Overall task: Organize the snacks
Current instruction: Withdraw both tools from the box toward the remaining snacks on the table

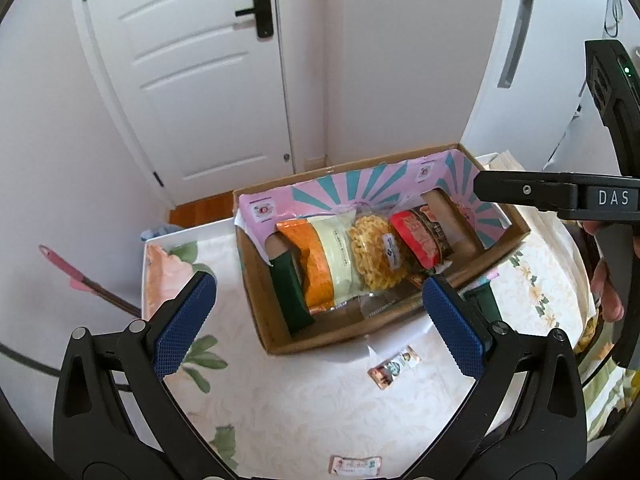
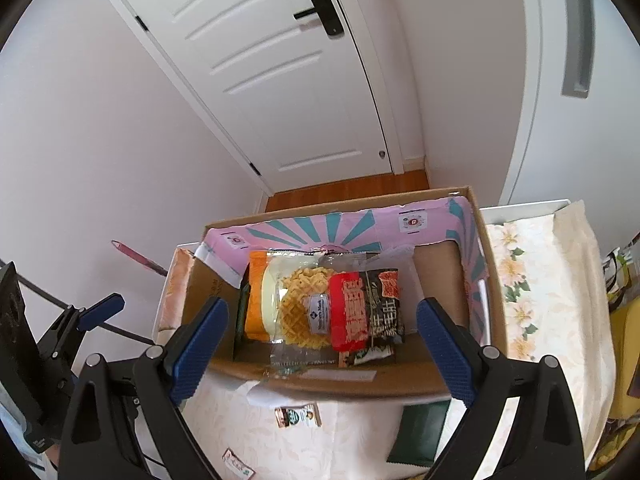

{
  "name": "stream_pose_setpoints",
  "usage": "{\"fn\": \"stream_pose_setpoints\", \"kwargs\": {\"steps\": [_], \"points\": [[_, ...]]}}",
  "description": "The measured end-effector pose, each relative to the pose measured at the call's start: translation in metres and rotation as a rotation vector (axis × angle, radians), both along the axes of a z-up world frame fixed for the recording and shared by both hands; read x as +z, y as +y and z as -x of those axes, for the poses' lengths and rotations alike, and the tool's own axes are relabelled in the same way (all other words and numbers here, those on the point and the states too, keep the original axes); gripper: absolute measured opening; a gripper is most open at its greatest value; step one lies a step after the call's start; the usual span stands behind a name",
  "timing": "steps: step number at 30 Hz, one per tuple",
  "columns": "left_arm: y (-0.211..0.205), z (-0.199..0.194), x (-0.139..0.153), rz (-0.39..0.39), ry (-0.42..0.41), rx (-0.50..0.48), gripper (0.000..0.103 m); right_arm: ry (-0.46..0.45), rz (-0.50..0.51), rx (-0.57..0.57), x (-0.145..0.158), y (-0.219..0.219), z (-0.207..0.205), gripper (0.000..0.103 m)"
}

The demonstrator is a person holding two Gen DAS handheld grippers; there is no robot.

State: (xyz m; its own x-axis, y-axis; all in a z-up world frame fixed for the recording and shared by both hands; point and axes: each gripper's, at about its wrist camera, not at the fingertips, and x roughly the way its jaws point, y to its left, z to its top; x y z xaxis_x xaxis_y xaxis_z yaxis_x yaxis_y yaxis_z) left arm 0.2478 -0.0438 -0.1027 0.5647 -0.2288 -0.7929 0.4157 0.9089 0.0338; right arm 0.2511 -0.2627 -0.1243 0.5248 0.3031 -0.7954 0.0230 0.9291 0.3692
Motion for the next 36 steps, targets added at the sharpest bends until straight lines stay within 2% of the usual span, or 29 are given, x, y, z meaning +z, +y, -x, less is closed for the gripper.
{"fn": "stream_pose_setpoints", "kwargs": {"steps": [11, 17, 25, 28, 33, 36], "points": [[0.002, 0.069, 0.012, 0.020, -0.038, 0.057, 0.102, -0.055, 0.106, 0.039, 0.026, -0.003, 0.069, 0.094], [-0.001, 0.097, 0.006, 0.029, -0.021, 0.035, 0.102, -0.086, 0.169, 0.017, 0.031, -0.008, 0.112, 0.094], [-0.007, 0.105, -0.017, 0.013, 0.014, -0.138, 0.103, -0.096, 0.209, -0.124, 0.028, -0.014, 0.152, 0.094], [-0.006, 0.101, -0.034, 0.009, 0.051, -0.220, 0.102, -0.054, 0.228, -0.195, 0.010, -0.013, 0.159, 0.094], [-0.007, 0.089, -0.067, -0.002, 0.112, -0.351, 0.102, 0.030, 0.205, -0.313, -0.023, -0.008, 0.171, 0.094], [-0.013, 0.082, -0.090, -0.016, 0.147, -0.429, 0.096, 0.076, 0.211, -0.383, -0.042, -0.002, 0.176, 0.094]]}}
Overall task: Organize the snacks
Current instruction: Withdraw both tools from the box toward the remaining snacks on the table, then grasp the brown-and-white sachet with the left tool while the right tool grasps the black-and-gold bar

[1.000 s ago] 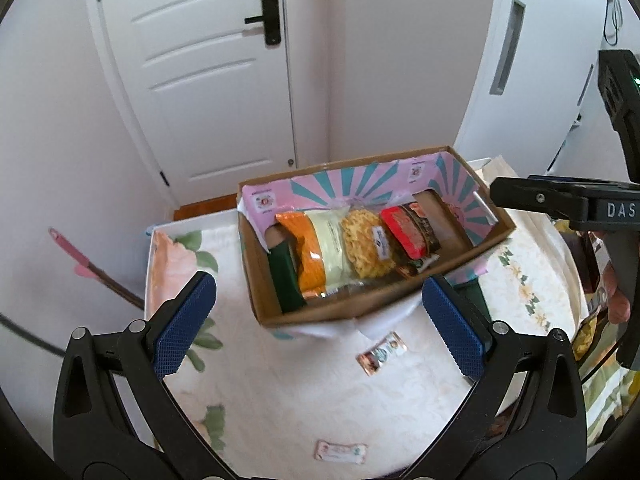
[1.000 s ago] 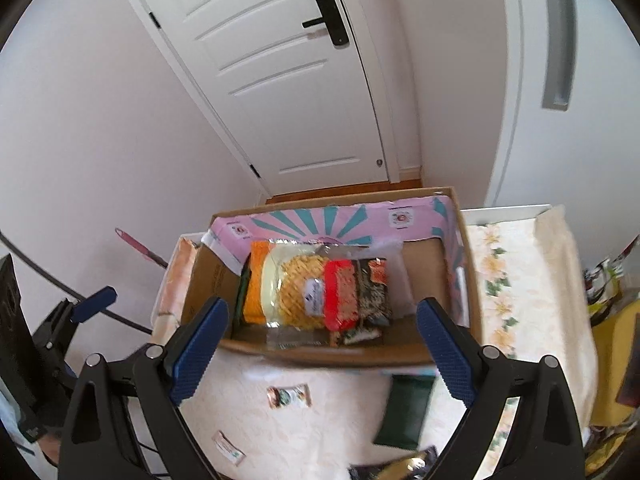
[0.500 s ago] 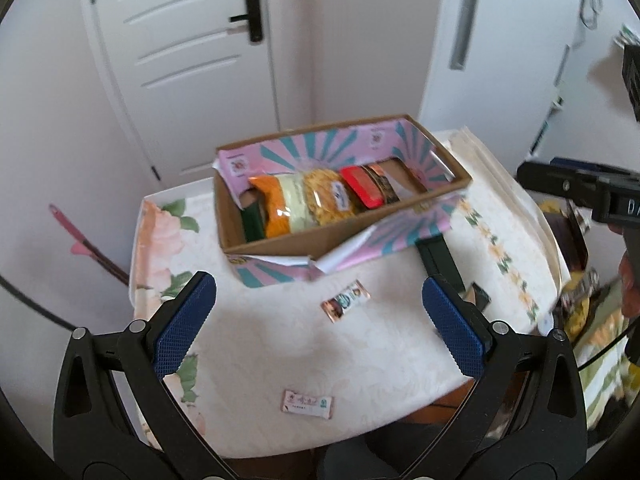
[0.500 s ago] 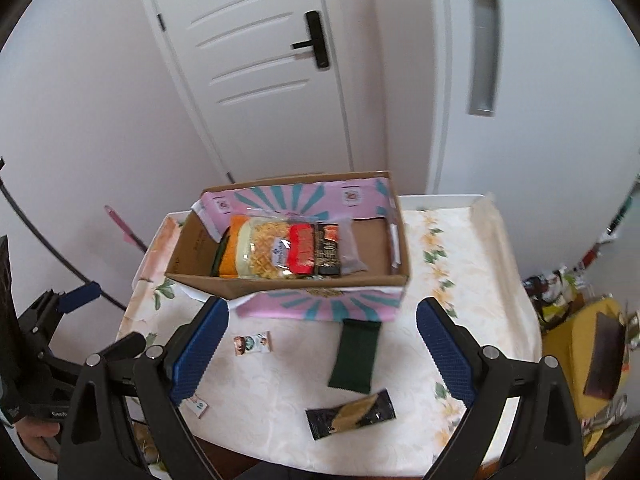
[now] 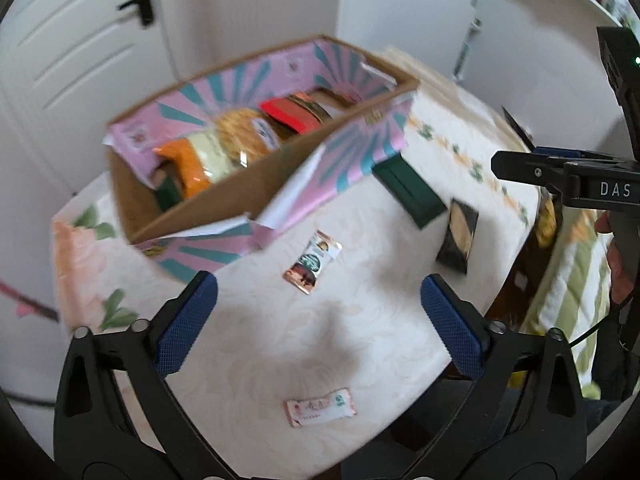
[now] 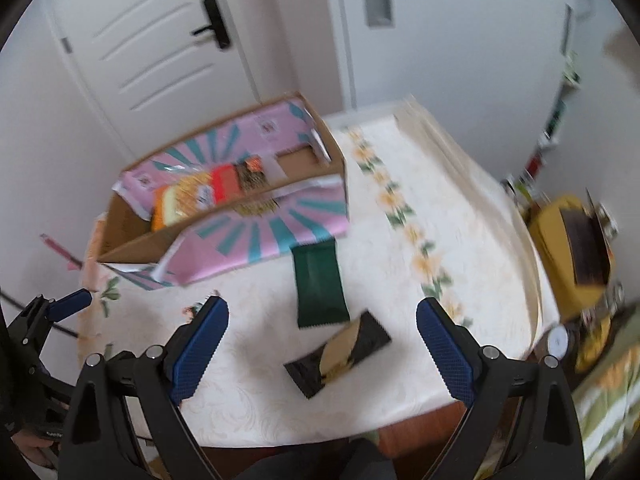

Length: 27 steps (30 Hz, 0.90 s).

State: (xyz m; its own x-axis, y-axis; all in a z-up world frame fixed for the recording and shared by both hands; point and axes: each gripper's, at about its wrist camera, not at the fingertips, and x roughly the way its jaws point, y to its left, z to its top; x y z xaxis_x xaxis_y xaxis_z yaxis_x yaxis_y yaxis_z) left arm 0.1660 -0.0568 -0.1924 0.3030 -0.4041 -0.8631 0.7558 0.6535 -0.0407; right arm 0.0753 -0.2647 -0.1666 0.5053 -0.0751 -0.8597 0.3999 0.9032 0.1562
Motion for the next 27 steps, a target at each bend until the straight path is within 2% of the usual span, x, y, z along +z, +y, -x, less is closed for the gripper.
{"fn": "stream_pose_setpoints", "kwargs": {"steps": [3, 6, 9, 13, 23, 27], "points": [[-0.010, -0.008, -0.026, -0.043, 0.021, -0.074, 0.083, 0.027, -0.013, -0.078, -0.021, 0.004, 0.003, 0.094], [-0.020, -0.012, -0.046, -0.070, 0.025, -0.137, 0.077, 0.051, -0.017, -0.139, -0.040, 0.010, 0.005, 0.094], [-0.030, -0.015, -0.064, -0.098, 0.023, -0.192, 0.070, 0.072, -0.017, -0.177, -0.057, 0.014, 0.005, 0.093], [-0.041, -0.022, -0.084, -0.122, 0.046, -0.236, 0.053, 0.091, -0.016, -0.217, -0.073, 0.015, 0.003, 0.093], [-0.050, -0.032, -0.090, -0.138, 0.043, -0.265, 0.051, 0.122, -0.014, -0.285, -0.093, 0.016, 0.000, 0.090], [-0.049, -0.037, -0.088, -0.132, 0.059, -0.249, 0.051, 0.118, -0.006, -0.292, -0.094, 0.018, -0.002, 0.090]]}}
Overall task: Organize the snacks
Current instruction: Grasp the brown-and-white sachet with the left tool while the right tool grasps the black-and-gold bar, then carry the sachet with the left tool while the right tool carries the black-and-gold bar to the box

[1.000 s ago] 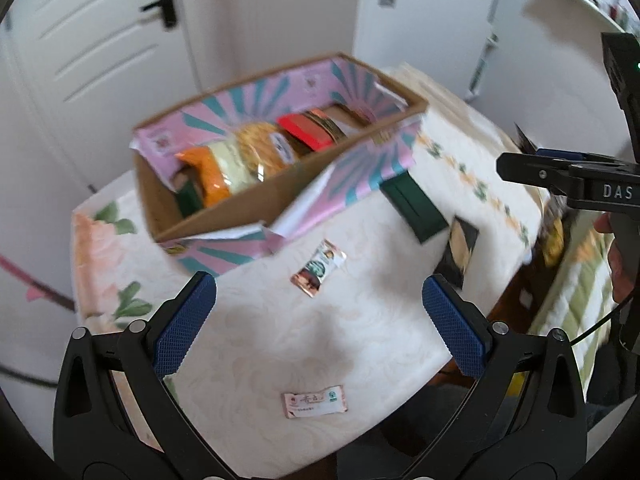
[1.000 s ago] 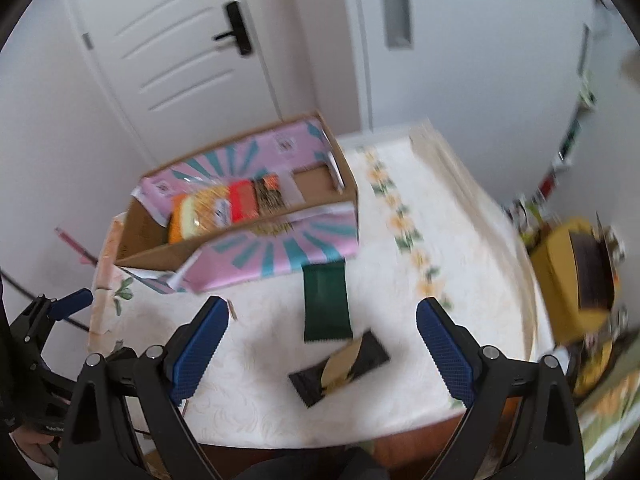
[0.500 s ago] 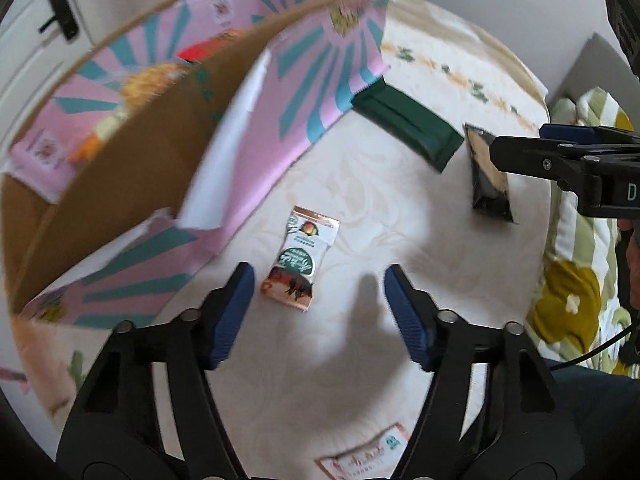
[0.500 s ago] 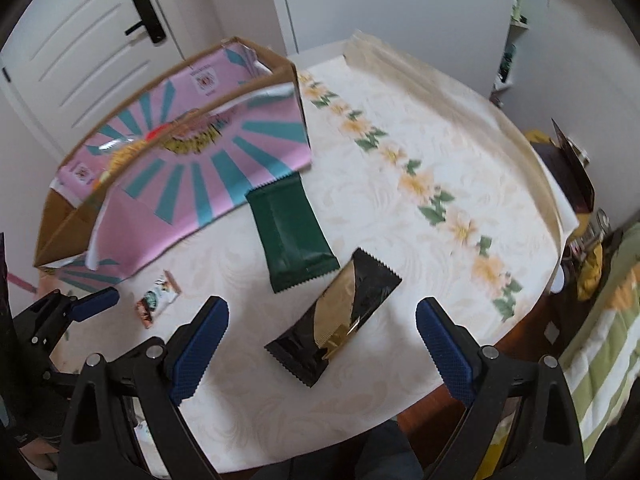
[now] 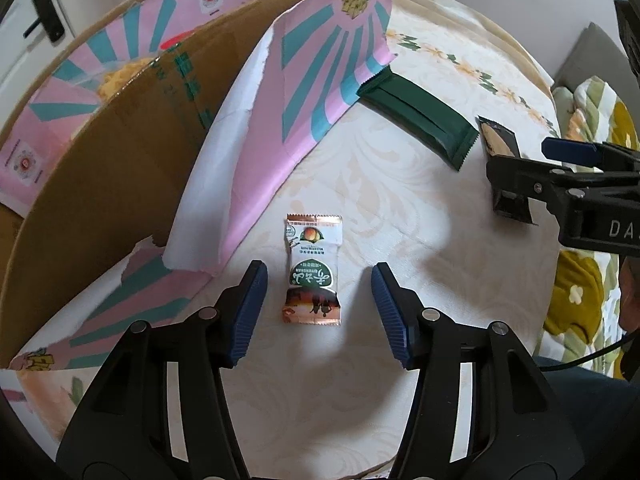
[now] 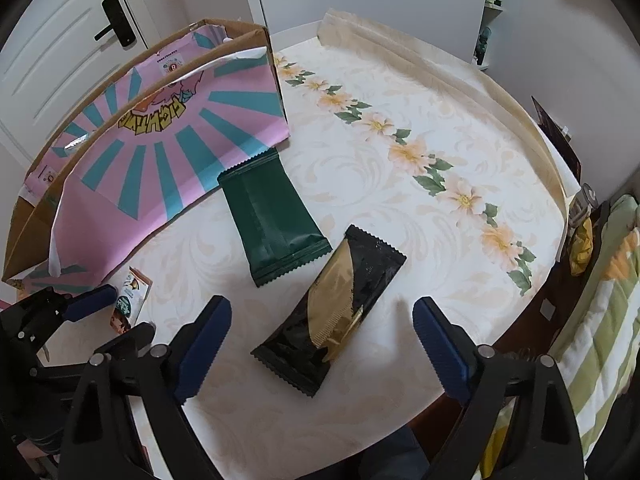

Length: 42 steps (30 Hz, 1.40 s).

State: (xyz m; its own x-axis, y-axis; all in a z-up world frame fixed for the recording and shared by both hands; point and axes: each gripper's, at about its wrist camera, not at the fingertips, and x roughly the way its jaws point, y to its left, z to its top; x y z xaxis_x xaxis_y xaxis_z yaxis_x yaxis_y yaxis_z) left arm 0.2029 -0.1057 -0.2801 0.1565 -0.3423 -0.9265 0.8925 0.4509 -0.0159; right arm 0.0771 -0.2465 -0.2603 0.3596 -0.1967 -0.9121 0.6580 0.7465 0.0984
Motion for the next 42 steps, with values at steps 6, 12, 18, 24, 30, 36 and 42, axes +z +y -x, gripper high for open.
{"fn": "stream_pose_setpoints", "kwargs": {"steps": [6, 12, 18, 24, 30, 36, 42], "points": [[-0.005, -0.006, 0.003, -0.007, 0.004, 0.035, 0.022, 0.011, 0.011, -0.010, -0.004, -0.001, -0.003, 0.075], [-0.003, -0.007, 0.005, -0.007, 0.002, 0.033, 0.021, 0.037, 0.014, -0.028, -0.011, -0.004, -0.002, 0.066], [-0.004, -0.003, 0.010, 0.006, 0.004, 0.043, 0.021, 0.059, 0.033, -0.032, -0.017, -0.005, -0.003, 0.062], [-0.006, 0.002, 0.013, 0.019, 0.015, 0.047, 0.021, 0.065, 0.080, 0.004, -0.018, -0.003, -0.007, 0.051], [-0.005, 0.002, 0.014, 0.027, 0.020, 0.063, 0.021, 0.049, 0.086, 0.050, -0.015, 0.000, -0.007, 0.038], [-0.002, 0.003, 0.020, 0.039, 0.021, 0.089, 0.021, 0.018, 0.049, 0.051, -0.013, -0.008, -0.001, 0.035], [-0.007, 0.013, 0.034, 0.050, 0.013, 0.117, 0.021, -0.011, 0.043, 0.073, -0.003, -0.015, 0.004, 0.034]]}}
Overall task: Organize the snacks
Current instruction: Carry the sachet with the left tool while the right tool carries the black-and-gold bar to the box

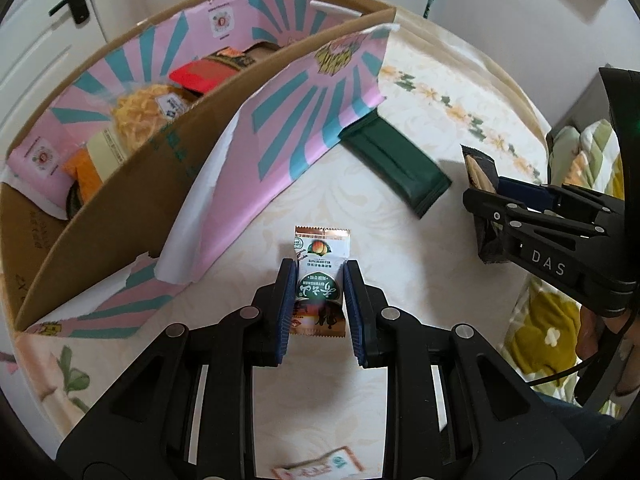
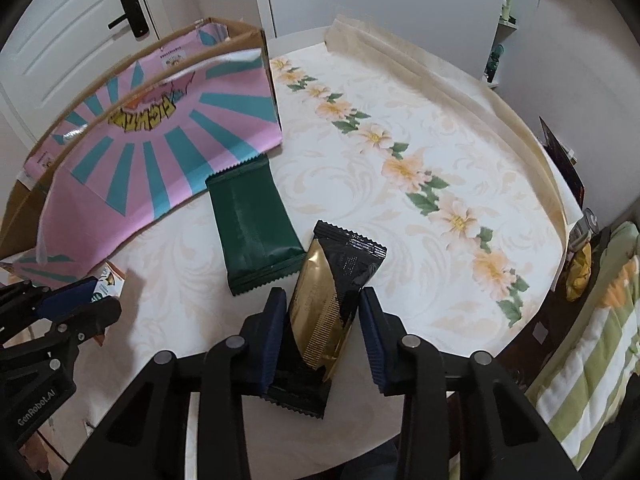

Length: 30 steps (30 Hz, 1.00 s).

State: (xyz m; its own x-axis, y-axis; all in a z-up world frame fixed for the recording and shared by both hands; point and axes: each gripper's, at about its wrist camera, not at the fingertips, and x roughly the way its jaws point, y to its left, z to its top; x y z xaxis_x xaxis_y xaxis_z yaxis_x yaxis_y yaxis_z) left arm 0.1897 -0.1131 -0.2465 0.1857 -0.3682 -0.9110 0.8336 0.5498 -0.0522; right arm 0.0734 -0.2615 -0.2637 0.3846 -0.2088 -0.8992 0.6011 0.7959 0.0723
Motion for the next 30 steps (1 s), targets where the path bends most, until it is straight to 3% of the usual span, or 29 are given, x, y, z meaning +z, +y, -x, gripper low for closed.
{"fn": "stream_pose_setpoints", "kwargs": {"steps": [9, 17, 23, 30], "points": [[-0.009, 0.013, 0.046, 0.061, -0.037, 0.123, 0.021, -0.082, -0.008, 0.086, 0.038, -0.020, 0.002, 0.034], [-0.012, 0.016, 0.106, 0.156, -0.096, 0.321, 0.021, -0.197, 0.011, 0.274, 0.100, -0.031, -0.015, 0.034], [-0.010, -0.002, 0.139, 0.199, -0.152, 0.463, 0.021, -0.273, 0.009, 0.459, 0.142, -0.033, -0.046, 0.034], [-0.006, -0.041, 0.148, 0.199, -0.138, 0.562, 0.021, -0.290, -0.064, 0.594, 0.163, -0.036, -0.097, 0.034]]}}
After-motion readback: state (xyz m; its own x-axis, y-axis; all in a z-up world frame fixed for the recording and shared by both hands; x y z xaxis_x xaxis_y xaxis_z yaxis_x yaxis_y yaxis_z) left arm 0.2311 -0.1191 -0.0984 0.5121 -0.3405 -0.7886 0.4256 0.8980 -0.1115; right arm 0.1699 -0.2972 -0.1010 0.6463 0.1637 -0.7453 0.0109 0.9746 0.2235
